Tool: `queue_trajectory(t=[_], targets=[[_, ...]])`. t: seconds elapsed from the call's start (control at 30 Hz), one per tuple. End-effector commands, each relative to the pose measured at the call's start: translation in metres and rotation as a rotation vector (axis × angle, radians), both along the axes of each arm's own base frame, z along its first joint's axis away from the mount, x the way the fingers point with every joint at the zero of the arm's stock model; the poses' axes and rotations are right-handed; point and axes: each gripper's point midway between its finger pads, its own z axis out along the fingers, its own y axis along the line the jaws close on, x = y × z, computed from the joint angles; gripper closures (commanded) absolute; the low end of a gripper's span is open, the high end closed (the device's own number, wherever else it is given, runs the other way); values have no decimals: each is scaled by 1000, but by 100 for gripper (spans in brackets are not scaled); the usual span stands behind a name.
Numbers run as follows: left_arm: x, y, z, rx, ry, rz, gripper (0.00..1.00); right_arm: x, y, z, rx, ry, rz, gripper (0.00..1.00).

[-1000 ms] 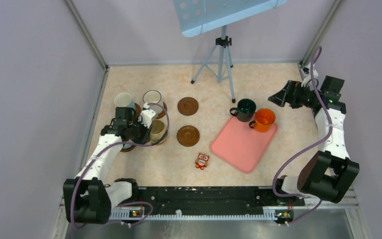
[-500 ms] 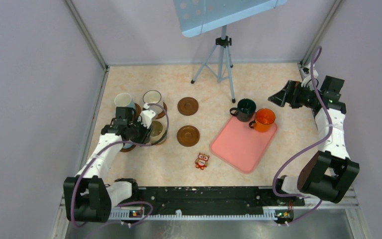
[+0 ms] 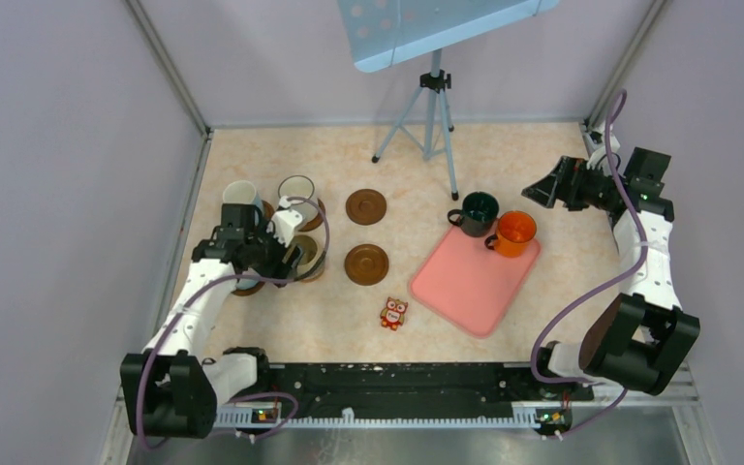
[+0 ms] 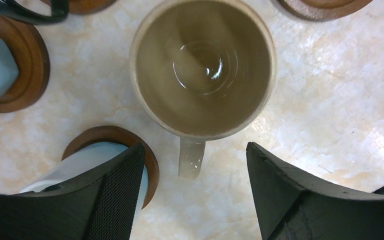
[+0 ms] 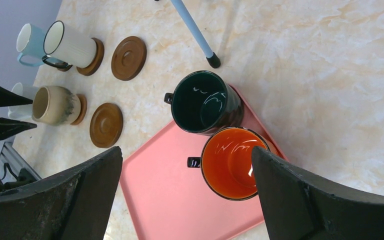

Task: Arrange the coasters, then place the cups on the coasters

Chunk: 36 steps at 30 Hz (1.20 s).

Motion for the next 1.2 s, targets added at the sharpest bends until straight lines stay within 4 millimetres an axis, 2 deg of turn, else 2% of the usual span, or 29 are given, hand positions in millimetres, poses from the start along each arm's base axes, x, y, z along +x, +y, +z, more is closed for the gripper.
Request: queue_trajectory(t=[0.0, 0.23, 0.43, 0.6, 0.77, 0.83, 0.9, 1.0, 1.07, 1.17], targets=[[8, -10, 34, -46, -76, -39, 20, 2, -1, 2, 9, -19, 16, 2], [10, -15, 46, -72, -73, -56, 17, 2, 0, 2, 10, -20, 19, 2], [26, -34, 80, -132, -150, -117, 6, 1, 0, 2, 11, -21, 21, 2], [43, -63, 100, -134, -170, -181, 4, 2, 0, 4, 8, -23, 23, 2], [59, -111, 115, -132, -210, -258, 4, 2, -1, 4, 4, -23, 20, 2], [62, -130, 116, -151, -197, -270, 4, 2, -1, 4, 7, -20, 21, 2], [63, -139, 111, -157, -166, -267, 5, 1, -1, 3, 3, -16, 24, 2], [62, -126, 96, -95, -115, -211, 4, -2, -2, 1, -20, -18, 21, 2], [51, -111, 85, -47, -61, -172, 3, -3, -1, 0, -18, -23, 18, 2], [34, -85, 84, -34, -52, -137, 1, -4, 0, 2, -11, -26, 24, 2]])
